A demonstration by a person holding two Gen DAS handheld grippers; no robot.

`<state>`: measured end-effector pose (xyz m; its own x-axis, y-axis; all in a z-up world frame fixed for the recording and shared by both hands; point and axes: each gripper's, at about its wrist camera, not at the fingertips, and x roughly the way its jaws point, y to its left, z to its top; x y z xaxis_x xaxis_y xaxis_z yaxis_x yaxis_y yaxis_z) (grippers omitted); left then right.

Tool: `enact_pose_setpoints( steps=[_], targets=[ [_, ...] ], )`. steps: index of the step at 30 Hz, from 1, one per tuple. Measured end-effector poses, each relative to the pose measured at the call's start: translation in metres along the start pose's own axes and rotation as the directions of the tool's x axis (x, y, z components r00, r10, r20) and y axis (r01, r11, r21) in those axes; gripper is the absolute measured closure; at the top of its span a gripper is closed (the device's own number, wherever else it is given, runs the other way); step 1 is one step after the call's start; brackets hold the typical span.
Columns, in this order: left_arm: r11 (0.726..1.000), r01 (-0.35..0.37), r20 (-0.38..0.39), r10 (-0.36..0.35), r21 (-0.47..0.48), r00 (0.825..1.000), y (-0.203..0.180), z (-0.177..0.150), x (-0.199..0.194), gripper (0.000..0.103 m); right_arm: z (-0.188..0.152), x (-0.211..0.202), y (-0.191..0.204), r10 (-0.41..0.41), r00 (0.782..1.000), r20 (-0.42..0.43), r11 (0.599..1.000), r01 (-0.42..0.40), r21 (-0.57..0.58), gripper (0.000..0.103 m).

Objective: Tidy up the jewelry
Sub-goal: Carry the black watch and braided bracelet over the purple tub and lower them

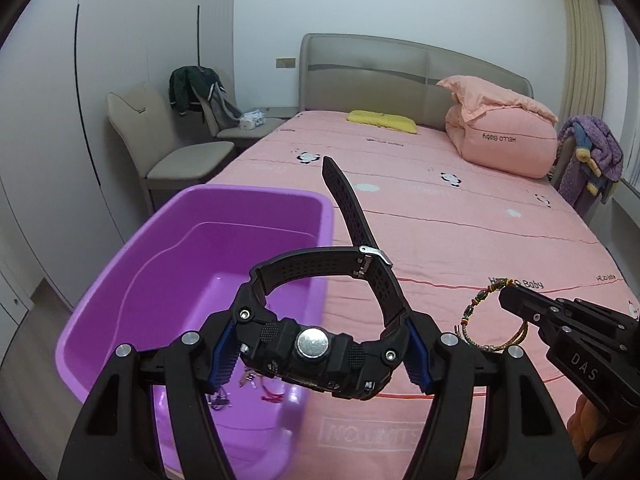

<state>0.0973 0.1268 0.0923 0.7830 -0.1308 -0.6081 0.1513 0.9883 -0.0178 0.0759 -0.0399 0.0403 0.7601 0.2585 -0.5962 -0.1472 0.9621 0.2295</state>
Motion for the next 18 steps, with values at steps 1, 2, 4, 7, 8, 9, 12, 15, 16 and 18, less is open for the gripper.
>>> enact_pose_setpoints(
  steps=[1, 2, 4, 7, 8, 9, 12, 15, 16, 18],
  targets=[
    [1.0, -0.011, -0.002, 0.011, -0.008, 1.0, 0.009, 0.001, 0.0, 0.038, 0.006, 0.005, 0.011, 0.026, 1.0, -0.001, 1.0, -0.026, -0.01, 0.099],
    [1.0, -0.022, -0.005, 0.022, -0.017, 1.0, 0.018, 0.002, -0.001, 0.038, 0.008, 0.007, 0.02, 0.042, 0.999, -0.002, 0.999, -0.042, -0.017, 0.099],
    [0.998, -0.056, -0.016, 0.055, -0.032, 0.998, 0.036, 0.003, 0.0, 0.038, 0.015, 0.016, 0.039, 0.082, 0.997, -0.01, 0.996, -0.082, -0.037, 0.099],
    [0.993, -0.1, -0.035, 0.098, -0.056, 0.995, 0.063, 0.003, 0.003, 0.038, 0.025, 0.031, 0.067, 0.13, 0.991, -0.027, 0.989, -0.131, -0.07, 0.099],
    [0.992, -0.11, -0.04, 0.107, -0.063, 0.993, 0.07, 0.001, 0.003, 0.038, 0.029, 0.036, 0.077, 0.141, 0.99, -0.03, 0.987, -0.143, -0.079, 0.099],
    [0.99, -0.12, -0.048, 0.117, -0.073, 0.992, 0.079, 0.001, 0.005, 0.038, 0.031, 0.039, 0.082, 0.149, 0.988, -0.032, 0.985, -0.151, -0.086, 0.099],
    [0.984, -0.144, -0.074, 0.136, -0.105, 0.988, 0.101, -0.002, 0.008, 0.038, 0.039, 0.053, 0.103, 0.183, 0.982, -0.05, 0.978, -0.187, -0.095, 0.1],
    [0.978, -0.16, -0.098, 0.148, -0.131, 0.984, 0.117, -0.005, 0.014, 0.038, 0.043, 0.067, 0.119, 0.199, 0.977, -0.072, 0.973, -0.206, -0.104, 0.099],
    [0.977, -0.163, -0.104, 0.149, -0.136, 0.983, 0.119, -0.006, 0.016, 0.038, 0.043, 0.074, 0.124, 0.201, 0.976, -0.088, 0.971, -0.21, -0.111, 0.099],
    [0.974, -0.168, -0.125, 0.15, -0.15, 0.981, 0.127, -0.008, 0.021, 0.038, 0.043, 0.084, 0.13, 0.198, 0.974, -0.111, 0.971, -0.211, -0.116, 0.099]
  ],
)
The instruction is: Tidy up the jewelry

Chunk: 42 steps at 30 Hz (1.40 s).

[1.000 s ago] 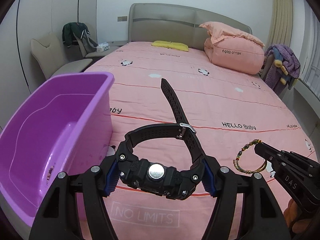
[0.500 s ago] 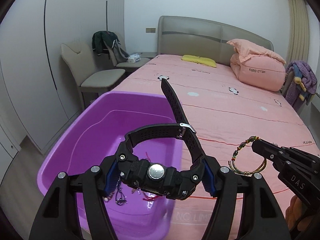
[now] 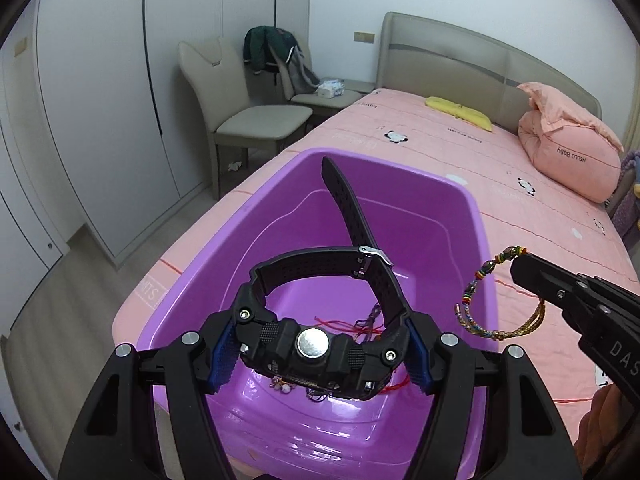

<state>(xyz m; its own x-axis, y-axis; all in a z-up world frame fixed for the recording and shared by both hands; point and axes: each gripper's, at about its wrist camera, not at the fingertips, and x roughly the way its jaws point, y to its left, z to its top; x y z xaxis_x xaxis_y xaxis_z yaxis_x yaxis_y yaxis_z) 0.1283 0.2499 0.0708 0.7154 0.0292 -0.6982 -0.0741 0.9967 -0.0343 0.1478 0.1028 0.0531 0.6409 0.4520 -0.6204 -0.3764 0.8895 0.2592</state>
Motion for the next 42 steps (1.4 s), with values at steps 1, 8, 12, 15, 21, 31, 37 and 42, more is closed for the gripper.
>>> enact_pose_setpoints(
  steps=[1, 8, 12, 15, 21, 31, 37, 42],
  targets=[
    [1.0, -0.002, -0.01, 0.002, -0.005, 1.0, 0.003, -0.001, 0.004, 0.038, 0.001, 0.008, 0.002, 0.0, 1.0, -0.017, 1.0, 0.0, -0.001, 0.099],
    [0.999, -0.034, -0.081, 0.033, -0.014, 0.996, 0.014, -0.008, 0.031, 0.038, 0.0, 0.047, 0.012, -0.008, 0.994, -0.106, 1.0, 0.005, -0.027, 0.099],
    [0.999, -0.049, -0.106, 0.047, -0.02, 0.993, 0.015, -0.015, 0.041, 0.038, -0.002, 0.062, 0.011, -0.01, 0.99, -0.141, 0.999, 0.005, -0.034, 0.099],
    [0.998, -0.057, -0.129, 0.053, -0.021, 0.99, 0.017, -0.017, 0.049, 0.038, -0.003, 0.068, 0.009, -0.014, 0.987, -0.159, 0.999, 0.008, -0.036, 0.099],
    [0.997, -0.069, -0.178, 0.062, -0.035, 0.982, 0.02, -0.02, 0.058, 0.037, -0.006, 0.077, 0.007, -0.026, 0.983, -0.183, 0.999, 0.017, -0.048, 0.099],
    [0.991, -0.122, -0.124, 0.114, -0.062, 0.986, 0.021, -0.011, 0.042, 0.016, -0.003, 0.074, 0.009, -0.034, 0.983, -0.178, 0.998, 0.024, -0.06, 0.063],
    [0.988, -0.127, -0.137, 0.115, -0.084, 0.984, 0.023, -0.007, 0.032, 0.01, -0.002, 0.063, 0.01, -0.057, 0.984, -0.171, 0.997, 0.047, -0.065, 0.062],
    [0.987, -0.131, -0.159, 0.115, -0.096, 0.981, 0.024, -0.008, 0.024, 0.007, -0.002, 0.051, 0.011, -0.068, 0.985, -0.16, 0.996, 0.058, -0.064, 0.057]
  ],
)
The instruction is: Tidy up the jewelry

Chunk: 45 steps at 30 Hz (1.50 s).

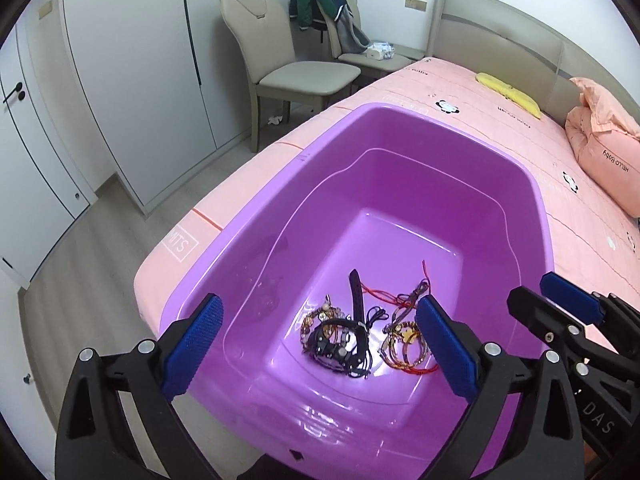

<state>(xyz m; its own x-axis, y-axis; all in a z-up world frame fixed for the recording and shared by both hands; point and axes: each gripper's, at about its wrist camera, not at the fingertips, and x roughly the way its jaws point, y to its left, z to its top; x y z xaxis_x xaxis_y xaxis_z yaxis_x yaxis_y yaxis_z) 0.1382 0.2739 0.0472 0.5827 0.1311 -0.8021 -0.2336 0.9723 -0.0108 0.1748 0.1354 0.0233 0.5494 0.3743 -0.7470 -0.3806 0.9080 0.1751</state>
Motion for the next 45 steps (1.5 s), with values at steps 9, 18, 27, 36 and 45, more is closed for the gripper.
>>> enact_pose_setpoints(
  steps=[9, 18, 27, 36, 45],
  targets=[
    [0.999, -0.013, -0.046, 0.012, -0.03, 0.999, 0.004, -0.004, -0.008, 0.007, -0.001, -0.014, 0.0, -0.002, 1.0, -0.02, 1.0, 0.002, 0.029, 0.052],
    [0.999, -0.026, -0.011, 0.025, -0.042, 1.0, 0.003, 0.001, -0.033, 0.006, 0.001, -0.035, 0.003, -0.013, 1.0, -0.02, 0.999, 0.014, 0.036, 0.047],
    [0.999, -0.027, 0.022, 0.028, -0.031, 0.999, -0.003, 0.003, -0.056, 0.006, 0.004, -0.054, 0.005, -0.028, 0.999, -0.03, 0.999, 0.029, 0.032, 0.043],
    [0.999, -0.031, 0.025, 0.031, -0.017, 0.999, -0.009, 0.002, -0.066, 0.006, 0.004, -0.061, 0.002, -0.04, 0.999, -0.027, 0.998, 0.042, 0.045, 0.043],
    [0.999, -0.029, 0.021, 0.029, -0.015, 0.999, -0.009, 0.001, -0.066, 0.006, 0.003, -0.063, 0.003, -0.036, 0.999, -0.029, 0.998, 0.037, 0.049, 0.043]
  ],
)
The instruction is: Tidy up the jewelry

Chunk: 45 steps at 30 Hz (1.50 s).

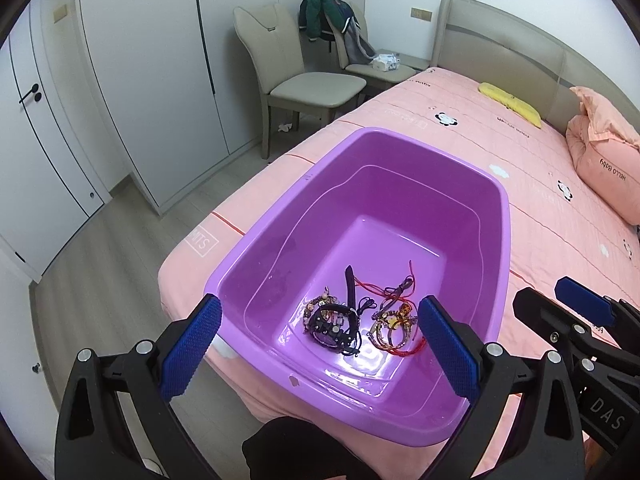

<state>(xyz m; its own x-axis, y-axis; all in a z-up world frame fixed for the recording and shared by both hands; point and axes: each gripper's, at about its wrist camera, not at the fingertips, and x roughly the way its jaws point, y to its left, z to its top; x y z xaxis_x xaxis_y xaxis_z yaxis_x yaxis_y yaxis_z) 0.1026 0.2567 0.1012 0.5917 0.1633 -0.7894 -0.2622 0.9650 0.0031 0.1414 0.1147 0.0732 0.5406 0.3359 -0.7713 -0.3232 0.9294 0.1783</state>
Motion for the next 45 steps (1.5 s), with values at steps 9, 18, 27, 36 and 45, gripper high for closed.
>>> enact_pose_setpoints(
  steps=[9, 18, 27, 36, 45],
  targets=[
    [1.0, -0.001, 0.0, 0.001, 0.001, 1.0, -0.0005, 0.0, -0.0002, 0.006, 0.0004, 0.0006, 0.0008, -0.007, 1.0, -0.004, 1.0, 0.007, -0.003, 0.043],
    [1.0, -0.006, 0.01, 0.006, 0.0, 1.0, 0.0002, 0.0001, -0.0005, 0.006, -0.001, 0.0008, 0.0008, -0.009, 1.0, -0.007, 1.0, 0.009, -0.005, 0.043],
    [1.0, -0.013, 0.014, 0.013, -0.003, 1.0, 0.0031, 0.0011, -0.0009, 0.006, -0.0018, -0.0001, 0.001, -0.014, 1.0, -0.006, 1.0, 0.014, -0.006, 0.043],
    [1.0, -0.023, 0.015, 0.023, -0.004, 1.0, 0.0054, 0.0023, -0.001, 0.006, -0.0031, -0.001, 0.0, -0.017, 1.0, -0.007, 1.0, 0.017, -0.006, 0.043],
    [1.0, -0.021, 0.011, 0.021, -0.003, 1.0, 0.0056, 0.0026, -0.001, 0.006, -0.0031, -0.0025, -0.0008, -0.02, 1.0, -0.005, 1.0, 0.02, -0.005, 0.043]
  ],
)
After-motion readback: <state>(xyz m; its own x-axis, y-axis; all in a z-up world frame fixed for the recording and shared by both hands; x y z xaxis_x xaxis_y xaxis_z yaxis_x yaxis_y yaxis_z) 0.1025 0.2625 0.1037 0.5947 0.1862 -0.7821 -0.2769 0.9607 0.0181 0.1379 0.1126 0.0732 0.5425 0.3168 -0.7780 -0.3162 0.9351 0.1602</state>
